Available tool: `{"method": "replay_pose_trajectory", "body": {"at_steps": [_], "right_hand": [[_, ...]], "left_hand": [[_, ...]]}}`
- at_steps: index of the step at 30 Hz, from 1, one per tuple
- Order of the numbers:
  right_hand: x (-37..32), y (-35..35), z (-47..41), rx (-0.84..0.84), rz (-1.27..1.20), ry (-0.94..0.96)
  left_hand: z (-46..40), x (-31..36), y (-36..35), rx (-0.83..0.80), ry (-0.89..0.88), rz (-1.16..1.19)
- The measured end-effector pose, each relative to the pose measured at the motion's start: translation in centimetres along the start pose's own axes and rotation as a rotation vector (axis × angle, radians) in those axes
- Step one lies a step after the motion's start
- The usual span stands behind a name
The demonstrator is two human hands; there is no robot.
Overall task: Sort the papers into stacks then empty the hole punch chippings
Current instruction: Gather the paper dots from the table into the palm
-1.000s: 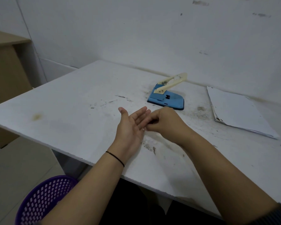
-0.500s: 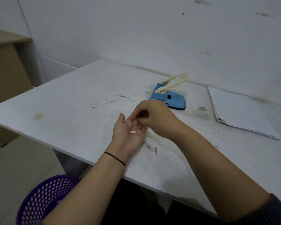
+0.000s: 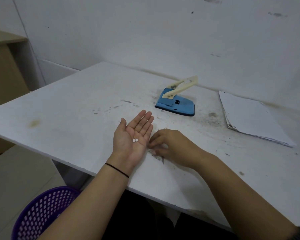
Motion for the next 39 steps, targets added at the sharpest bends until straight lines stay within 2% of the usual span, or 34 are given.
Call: {"method": "replay_pose_trajectory", "body": {"at_steps": [6, 19, 21, 25, 29, 39], "right_hand": [[-0.2, -0.1, -0.3, 0.042, 0.054, 0.074], [-0.3, -0.1, -1.1, 0.063, 0.037, -0.011], [-0.1, 0.2, -1.2, 0.099, -0.029, -0.045], [0.5, 1.7, -1.2, 0.150, -0.332, -0.132], [-1.0, 3.3, -0.7, 0.145, -0.517, -0.076], [-3.3, 2.9, -1.3, 0.085, -0.539, -0.057]], "left_hand": [[0.1, -0.1, -0.1, -0.015, 0.004, -0.017], [0.7, 0.0, -0.2, -0.041, 0.006, -0.007], [0.7, 0.0, -0.3, -0.043, 0.012, -0.008], [0.9, 0.1, -0.5, -0.040, 0.017, 0.000], [1.1, 0.1, -0.8, -0.060, 0.042, -0.004], [1.5, -0.1, -0.9, -0.100, 0.097, 0.079]]}}
Point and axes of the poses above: each hand's wrist, its own z-axis away from the middle knuckle, its own y-axis out of the back of the hand, x = y × z, the point moved 2 cm from there along -z, towards the middle knuckle, and after that the axes turned 13 degrees about -y, right-handed, at the moved point
